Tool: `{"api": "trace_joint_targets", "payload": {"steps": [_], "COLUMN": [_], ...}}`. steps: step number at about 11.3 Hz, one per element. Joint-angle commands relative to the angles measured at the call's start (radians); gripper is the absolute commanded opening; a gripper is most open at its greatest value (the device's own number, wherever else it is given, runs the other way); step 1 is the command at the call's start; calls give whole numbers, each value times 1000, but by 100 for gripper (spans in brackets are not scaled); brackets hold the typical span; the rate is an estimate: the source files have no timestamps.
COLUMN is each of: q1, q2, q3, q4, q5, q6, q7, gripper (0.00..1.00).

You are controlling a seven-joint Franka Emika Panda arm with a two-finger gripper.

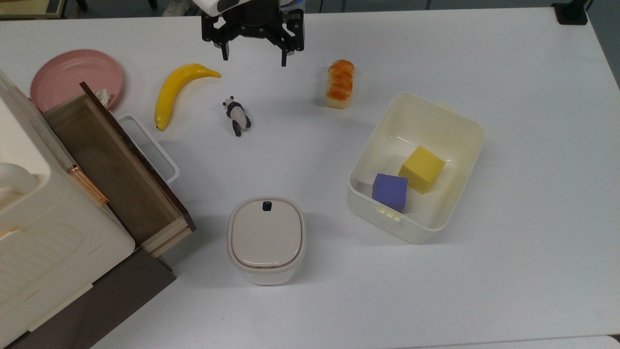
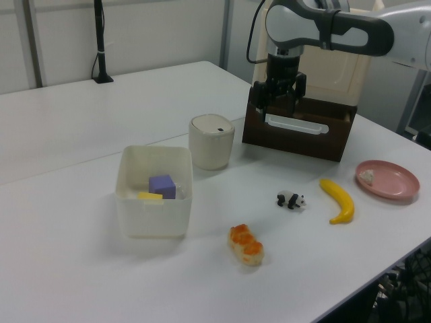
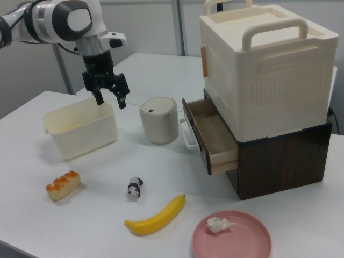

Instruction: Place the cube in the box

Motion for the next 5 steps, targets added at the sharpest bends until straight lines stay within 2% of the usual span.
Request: {"api": "trace_joint_targets", "payload": {"steps": [1, 5], "q1": [-6, -6], "q2": [-30, -33], "q3": [-14, -35], "q4": [-37, -32], "q5": [-8, -5], "q6": [14, 5], "q7": [-28, -62], "gripper": [100, 100]}}
